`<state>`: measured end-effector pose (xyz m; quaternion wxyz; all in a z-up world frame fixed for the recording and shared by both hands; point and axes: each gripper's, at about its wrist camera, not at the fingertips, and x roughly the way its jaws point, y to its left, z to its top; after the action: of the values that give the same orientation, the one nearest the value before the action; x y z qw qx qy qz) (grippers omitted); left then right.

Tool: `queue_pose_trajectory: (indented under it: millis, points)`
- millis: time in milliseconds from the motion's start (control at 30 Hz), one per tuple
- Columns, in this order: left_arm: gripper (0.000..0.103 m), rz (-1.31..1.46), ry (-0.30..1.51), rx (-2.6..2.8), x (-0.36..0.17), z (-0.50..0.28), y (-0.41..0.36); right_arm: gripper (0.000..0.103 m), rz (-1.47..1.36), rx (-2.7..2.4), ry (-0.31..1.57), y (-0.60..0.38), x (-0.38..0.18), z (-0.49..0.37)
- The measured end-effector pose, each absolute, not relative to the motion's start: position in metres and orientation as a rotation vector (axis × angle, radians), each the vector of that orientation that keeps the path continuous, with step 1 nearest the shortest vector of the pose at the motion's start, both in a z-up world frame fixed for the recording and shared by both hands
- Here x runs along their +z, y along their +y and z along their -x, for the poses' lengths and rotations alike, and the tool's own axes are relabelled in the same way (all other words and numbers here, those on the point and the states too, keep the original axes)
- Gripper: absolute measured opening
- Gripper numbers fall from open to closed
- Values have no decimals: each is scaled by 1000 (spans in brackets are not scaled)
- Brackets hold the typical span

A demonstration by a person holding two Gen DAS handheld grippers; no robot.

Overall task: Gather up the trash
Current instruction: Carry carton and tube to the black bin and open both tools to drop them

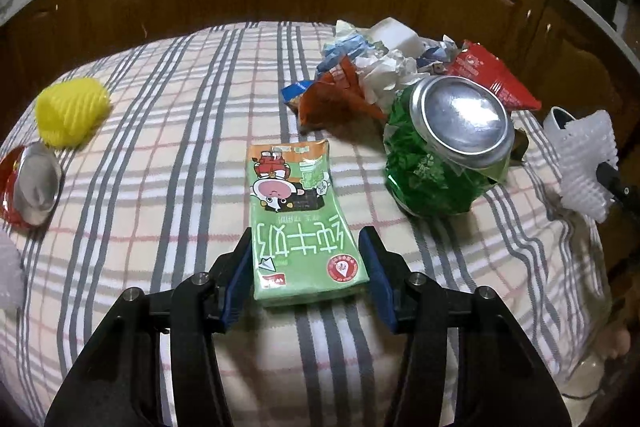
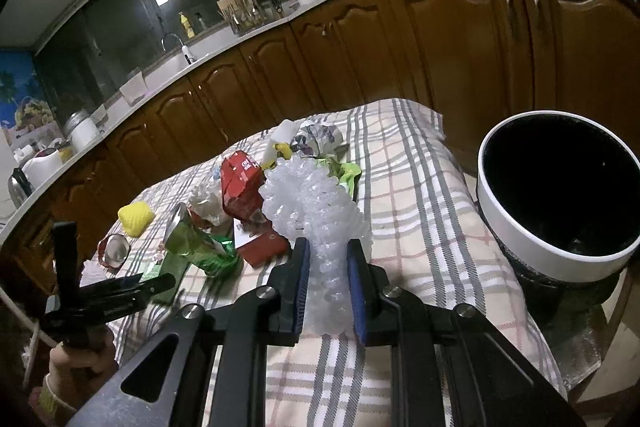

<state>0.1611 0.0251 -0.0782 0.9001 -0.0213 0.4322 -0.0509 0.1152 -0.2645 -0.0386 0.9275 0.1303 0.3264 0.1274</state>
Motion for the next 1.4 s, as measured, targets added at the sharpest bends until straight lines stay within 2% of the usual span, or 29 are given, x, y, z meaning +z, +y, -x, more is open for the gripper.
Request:
queue_pose_trajectory:
  millis: [167, 333, 700, 1033, 1400]
  points:
    - [49, 85, 833, -100, -64, -149, 34, 19, -253, 257, 645, -262, -33, -113]
    - [49, 98, 731, -127, -25, -134, 32, 19, -259, 265, 613, -264, -22, -108]
    - [49, 20, 606, -371, 39, -141, -56, 19, -290, 178, 561, -311, -4, -95]
    - [49, -39, 650, -566, 34, -158, -157, 19, -340, 43, 546, -369, -3, -88]
    - [49, -84, 718, -698, 10, -179, -235, 19, -388, -45, 573, -415, -17, -96]
